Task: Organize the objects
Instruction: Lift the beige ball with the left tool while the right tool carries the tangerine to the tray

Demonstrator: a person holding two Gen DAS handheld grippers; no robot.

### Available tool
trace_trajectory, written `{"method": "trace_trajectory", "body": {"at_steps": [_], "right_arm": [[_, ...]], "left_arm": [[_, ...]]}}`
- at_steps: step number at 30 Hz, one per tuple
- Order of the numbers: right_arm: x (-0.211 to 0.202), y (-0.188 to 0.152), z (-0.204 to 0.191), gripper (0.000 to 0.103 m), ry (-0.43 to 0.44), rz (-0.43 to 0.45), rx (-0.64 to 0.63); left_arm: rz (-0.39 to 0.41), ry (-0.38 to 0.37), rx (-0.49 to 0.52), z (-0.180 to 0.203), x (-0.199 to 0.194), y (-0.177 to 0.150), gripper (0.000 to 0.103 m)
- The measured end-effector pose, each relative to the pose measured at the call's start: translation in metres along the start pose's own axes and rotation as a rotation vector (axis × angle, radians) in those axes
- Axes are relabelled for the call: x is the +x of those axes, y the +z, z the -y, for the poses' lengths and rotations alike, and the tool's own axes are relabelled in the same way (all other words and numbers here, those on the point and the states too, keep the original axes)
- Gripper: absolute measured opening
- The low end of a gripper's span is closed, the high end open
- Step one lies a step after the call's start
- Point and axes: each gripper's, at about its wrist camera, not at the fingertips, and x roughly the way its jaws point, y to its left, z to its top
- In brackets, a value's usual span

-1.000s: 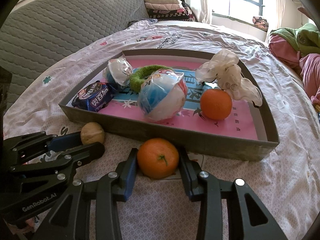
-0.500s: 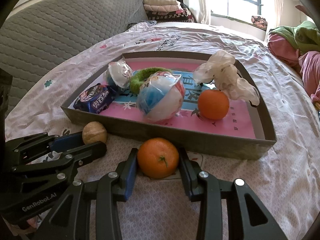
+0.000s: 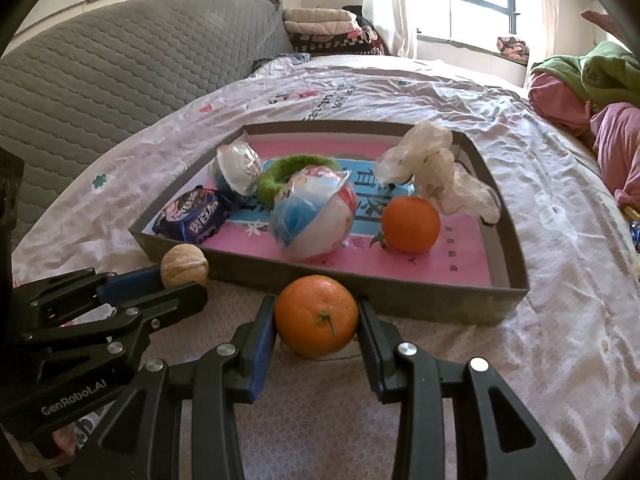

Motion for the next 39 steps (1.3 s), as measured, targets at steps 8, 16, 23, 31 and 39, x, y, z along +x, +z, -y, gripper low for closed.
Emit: {"method": "trace_trajectory", "body": {"at_steps": [8, 16, 23, 31, 39], "right_arm": [[-0.017, 0.007, 0.0, 0.039, -0.007, 0.044, -0.006], [-0.029, 0.009, -0.004, 0.039, -0.009, 0.072, -0.016], [-0.04, 0.013, -0.005, 0.039, -0.011, 0.097, -0.02], [-0.053, 0.022, -0.001, 0.039, -0.014, 0.133, -0.014], [-0.061, 0.035, 0.008, 0.039, -0.041, 0.157, -0.026]], "left_arm": [[0.039, 0.018, -0.002, -0.001, -0.015, 0.008, 0.034], [0.054, 0.028, -0.002, -0.003, -0.023, 0.011, 0.034], [0.071, 0.03, 0.001, -0.002, -0.03, 0.015, 0.034], [0.095, 0.043, 0.003, -0.005, -0.039, 0.023, 0.034], [0.113, 0.052, 0.019, -0.007, -0.039, 0.044, 0.034]]}}
